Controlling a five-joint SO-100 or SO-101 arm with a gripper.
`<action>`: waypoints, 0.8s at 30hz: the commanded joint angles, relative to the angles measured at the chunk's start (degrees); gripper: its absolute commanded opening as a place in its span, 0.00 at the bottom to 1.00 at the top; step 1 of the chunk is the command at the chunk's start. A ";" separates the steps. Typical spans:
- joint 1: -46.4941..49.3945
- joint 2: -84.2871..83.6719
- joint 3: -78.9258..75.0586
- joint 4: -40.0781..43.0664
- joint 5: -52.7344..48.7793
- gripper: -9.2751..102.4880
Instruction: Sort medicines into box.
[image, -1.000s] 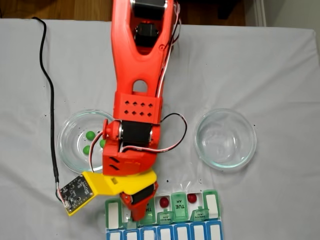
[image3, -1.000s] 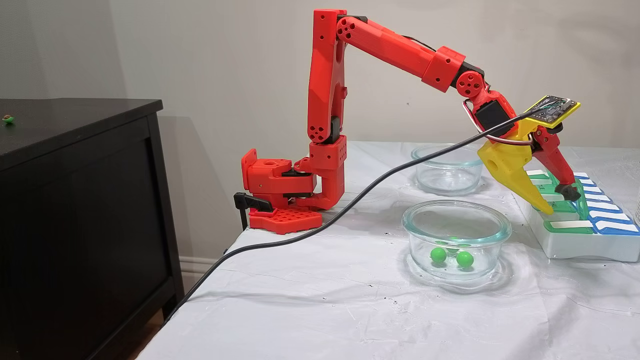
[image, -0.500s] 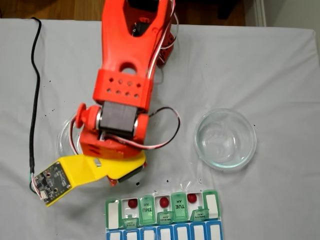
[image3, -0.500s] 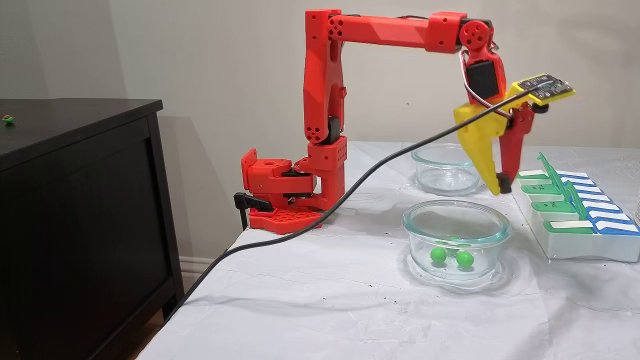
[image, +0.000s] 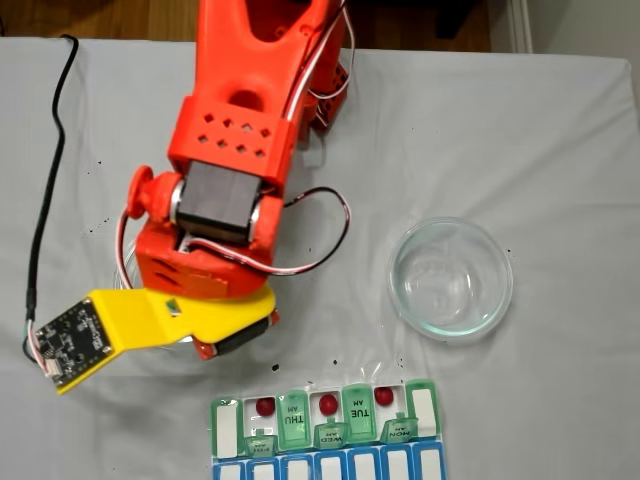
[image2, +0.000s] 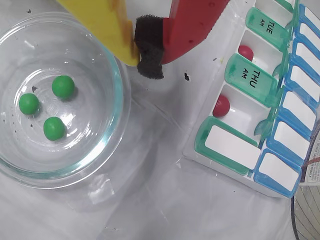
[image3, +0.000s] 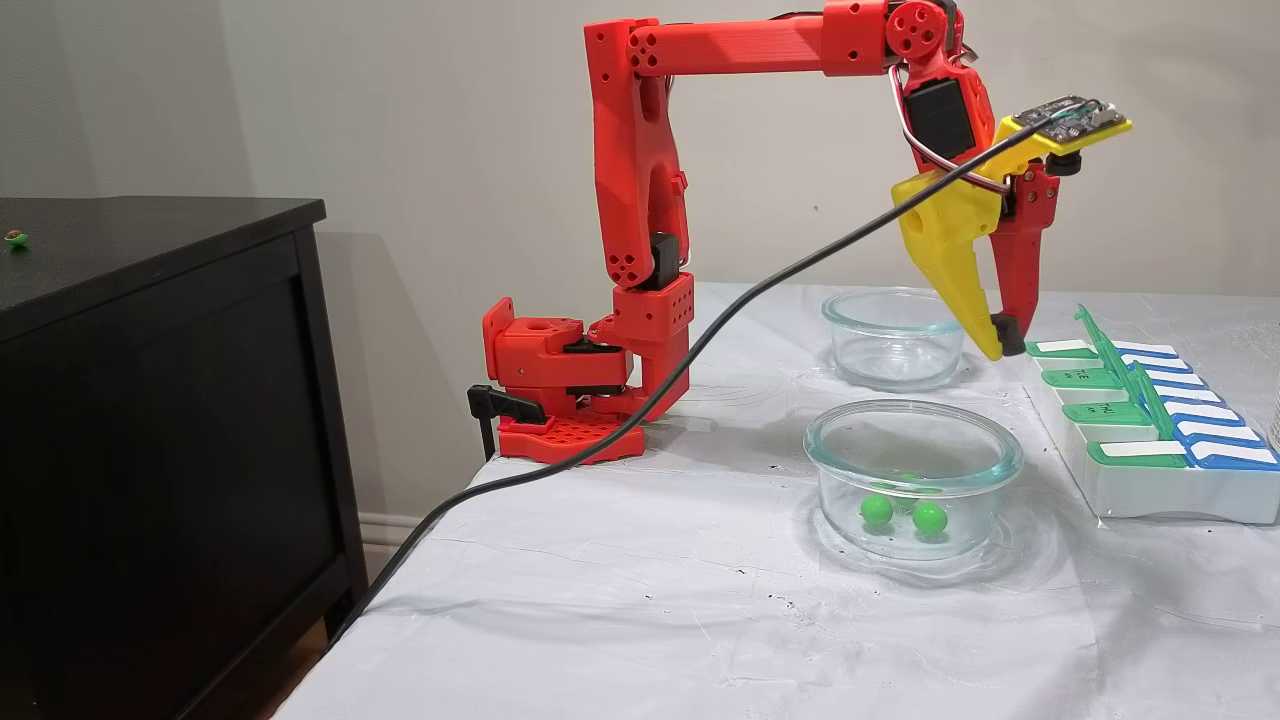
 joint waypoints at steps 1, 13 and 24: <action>0.53 6.77 -5.01 2.02 -2.99 0.08; 2.02 1.85 -11.25 16.70 -15.73 0.08; 8.44 -5.36 -18.90 22.50 -26.63 0.08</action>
